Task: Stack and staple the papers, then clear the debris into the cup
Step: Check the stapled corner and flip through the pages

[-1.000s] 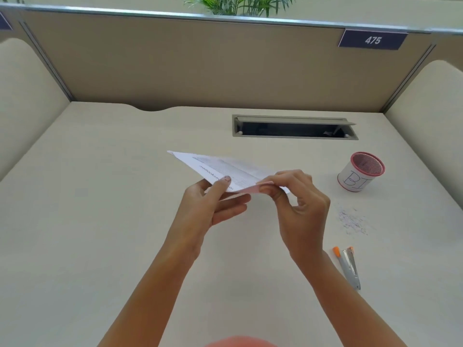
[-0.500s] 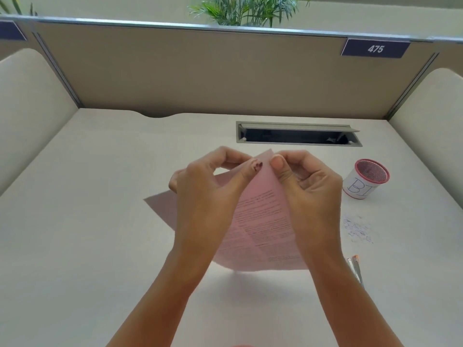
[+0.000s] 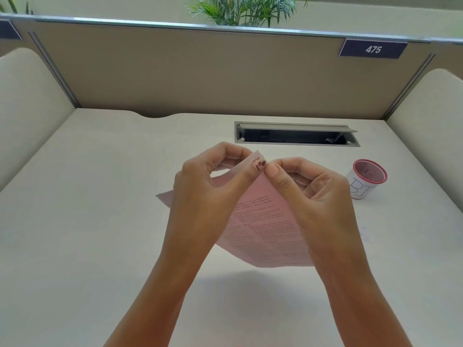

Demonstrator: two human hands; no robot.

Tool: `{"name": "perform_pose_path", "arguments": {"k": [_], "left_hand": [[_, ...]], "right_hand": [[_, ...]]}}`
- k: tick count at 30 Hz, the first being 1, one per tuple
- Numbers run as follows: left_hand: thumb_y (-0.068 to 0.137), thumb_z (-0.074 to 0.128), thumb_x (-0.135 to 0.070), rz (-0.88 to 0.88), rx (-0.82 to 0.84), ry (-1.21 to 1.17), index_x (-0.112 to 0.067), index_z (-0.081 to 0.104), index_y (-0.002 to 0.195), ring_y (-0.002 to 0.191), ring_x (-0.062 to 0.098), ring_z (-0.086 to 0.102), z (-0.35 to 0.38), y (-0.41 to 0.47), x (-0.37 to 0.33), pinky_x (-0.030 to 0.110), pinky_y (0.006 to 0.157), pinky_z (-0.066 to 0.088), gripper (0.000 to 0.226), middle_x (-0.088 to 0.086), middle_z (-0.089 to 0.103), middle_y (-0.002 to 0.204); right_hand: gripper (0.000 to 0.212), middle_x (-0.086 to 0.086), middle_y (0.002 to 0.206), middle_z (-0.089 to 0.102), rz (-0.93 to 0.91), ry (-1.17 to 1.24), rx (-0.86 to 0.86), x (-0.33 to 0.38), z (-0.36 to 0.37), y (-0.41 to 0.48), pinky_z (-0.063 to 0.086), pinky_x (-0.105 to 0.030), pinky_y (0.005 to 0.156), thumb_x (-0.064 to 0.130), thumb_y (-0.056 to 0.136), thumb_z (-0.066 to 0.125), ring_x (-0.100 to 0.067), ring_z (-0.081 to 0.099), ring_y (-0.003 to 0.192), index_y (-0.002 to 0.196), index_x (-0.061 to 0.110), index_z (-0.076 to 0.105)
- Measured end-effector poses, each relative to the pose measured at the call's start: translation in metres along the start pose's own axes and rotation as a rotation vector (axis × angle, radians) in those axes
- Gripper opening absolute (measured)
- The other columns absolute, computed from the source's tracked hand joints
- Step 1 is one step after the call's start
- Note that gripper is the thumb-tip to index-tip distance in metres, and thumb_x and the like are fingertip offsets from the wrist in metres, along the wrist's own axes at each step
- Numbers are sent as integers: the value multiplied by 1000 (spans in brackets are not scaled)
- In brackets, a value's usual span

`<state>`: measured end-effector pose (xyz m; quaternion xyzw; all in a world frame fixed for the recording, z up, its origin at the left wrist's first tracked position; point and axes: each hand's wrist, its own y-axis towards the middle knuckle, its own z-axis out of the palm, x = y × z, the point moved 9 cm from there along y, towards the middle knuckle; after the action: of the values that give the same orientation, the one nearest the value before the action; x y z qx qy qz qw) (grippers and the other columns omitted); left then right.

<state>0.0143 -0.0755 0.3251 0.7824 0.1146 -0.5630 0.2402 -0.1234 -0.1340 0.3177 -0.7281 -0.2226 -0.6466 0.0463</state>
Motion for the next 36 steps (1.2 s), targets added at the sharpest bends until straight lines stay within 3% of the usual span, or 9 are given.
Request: {"name": "perform_pose_path", "arguments": {"k": [7,10,13,23,27,30,32,34,36], "left_hand": [[87,63,-42,-27,-21,-32,-28,75,85,74,6,67,-5,0,-2,13,64,46,19,-14,73,76],[85,61,-46,-49,-46,-35,-28,75,86,74,14,69,-6,-2,-2,20,65,48,23,-11,74,76],[81,59,-49,-42,-53,-34,-30,74,84,73,12,69,-6,-2,-6,17,63,49,24,-12,73,75],[77,59,-50,-38,-78,-52,-32,73,82,72,8,68,-8,-3,-8,16,62,48,24,-14,73,75],[79,60,-49,-37,-77,-57,-32,73,84,75,4,67,-8,-2,-8,14,61,48,22,-15,73,77],[86,65,-44,35,-155,15,-33,70,95,93,4,66,-12,-4,-11,29,80,55,15,-18,71,93],[84,67,-44,105,-262,147,-38,60,100,108,4,57,-15,-10,-15,34,98,45,18,-22,64,105],[83,70,-44,135,-336,274,-41,48,101,106,3,49,-15,-15,-19,22,98,34,28,-23,56,106],[85,69,-42,167,-328,312,-39,53,99,98,3,53,-10,-17,-21,30,95,39,22,-21,58,101]], "right_hand": [[13,4,83,75,42,28,0,0,1,-3,57,-43,81,31,85,68,-17,70,83,89,20,74],[12,4,83,74,41,11,6,3,3,-4,57,-45,82,30,85,66,-17,70,84,89,21,73],[10,6,81,74,24,0,-6,8,3,-4,56,-46,84,31,83,69,-16,70,84,85,23,73],[16,9,85,74,3,-39,17,10,3,-4,56,-36,85,34,78,69,-11,69,87,89,23,73],[9,7,84,74,-14,-21,19,12,1,-4,56,-32,82,24,82,72,-12,69,86,90,21,73],[7,6,84,74,-75,-10,-58,15,-3,-3,54,-25,79,19,83,71,-11,69,84,90,21,73],[9,6,83,74,-126,-12,-161,17,-9,-5,54,-22,76,17,83,71,-12,69,83,90,22,73],[11,7,83,73,-174,-14,-262,17,-13,-8,54,-23,75,14,83,71,-13,69,82,90,23,71],[11,6,85,72,-236,-32,-327,18,-11,-13,55,-26,74,14,83,70,-16,69,81,93,20,70]]}}
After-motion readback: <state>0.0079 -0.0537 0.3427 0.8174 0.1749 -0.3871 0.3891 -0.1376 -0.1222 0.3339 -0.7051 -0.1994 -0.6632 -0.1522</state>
